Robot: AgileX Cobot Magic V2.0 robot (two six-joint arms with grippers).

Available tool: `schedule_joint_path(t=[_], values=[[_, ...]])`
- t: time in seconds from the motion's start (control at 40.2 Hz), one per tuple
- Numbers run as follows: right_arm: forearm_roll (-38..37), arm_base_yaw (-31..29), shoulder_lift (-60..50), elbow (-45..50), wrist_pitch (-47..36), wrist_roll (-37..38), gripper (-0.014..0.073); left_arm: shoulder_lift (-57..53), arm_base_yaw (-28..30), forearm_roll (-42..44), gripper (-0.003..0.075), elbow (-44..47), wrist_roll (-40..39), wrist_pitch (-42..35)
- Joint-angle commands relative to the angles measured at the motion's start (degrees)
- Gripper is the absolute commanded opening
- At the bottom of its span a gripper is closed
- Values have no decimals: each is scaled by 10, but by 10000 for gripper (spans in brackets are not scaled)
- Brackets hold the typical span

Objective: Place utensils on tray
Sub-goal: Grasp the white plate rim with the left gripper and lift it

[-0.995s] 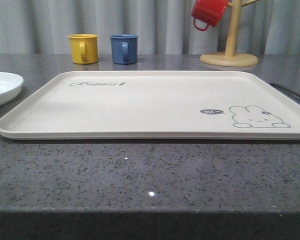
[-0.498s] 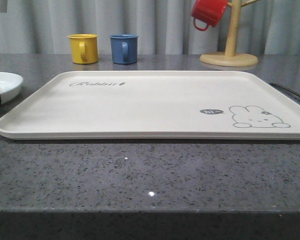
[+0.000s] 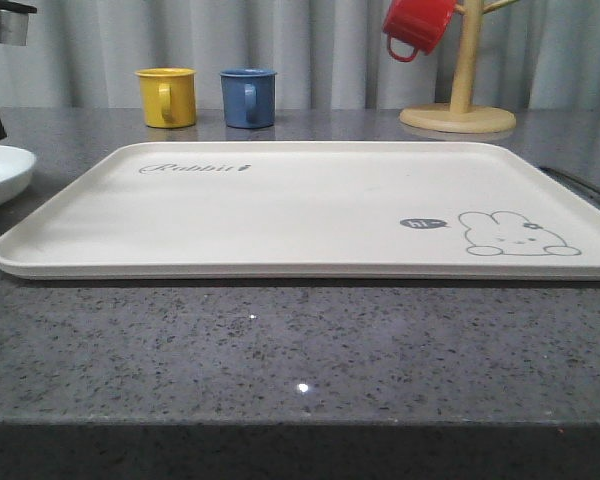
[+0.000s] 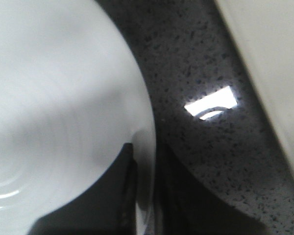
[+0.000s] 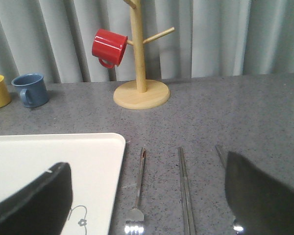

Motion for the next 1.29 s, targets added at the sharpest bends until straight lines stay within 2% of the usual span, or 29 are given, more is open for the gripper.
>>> schedule_joint_path(t=[0.0,0.274,0.523,0.921,1.07,1.269], values=[[2,-3,8,-21,-47,-4,654,-17,-2,-1,-18,-17,-4,7],[2,-3,8,-21,-47,-4,654,-40,-13,21,-19,-88,-6,74],[2,-3,8,-21,-47,-4,654,-45,-101,51,-19,-188,-21,146],[2,-3,8,-21,-47,-4,654,-9,-280,51,-19,-277,-51,137],[2,-3,8,-21,-47,-4,654,25,-318,46,-18,-282,-51,129],[2,-3,8,-21,-47,-4,654,67,-326,19,-18,-282,-51,118]])
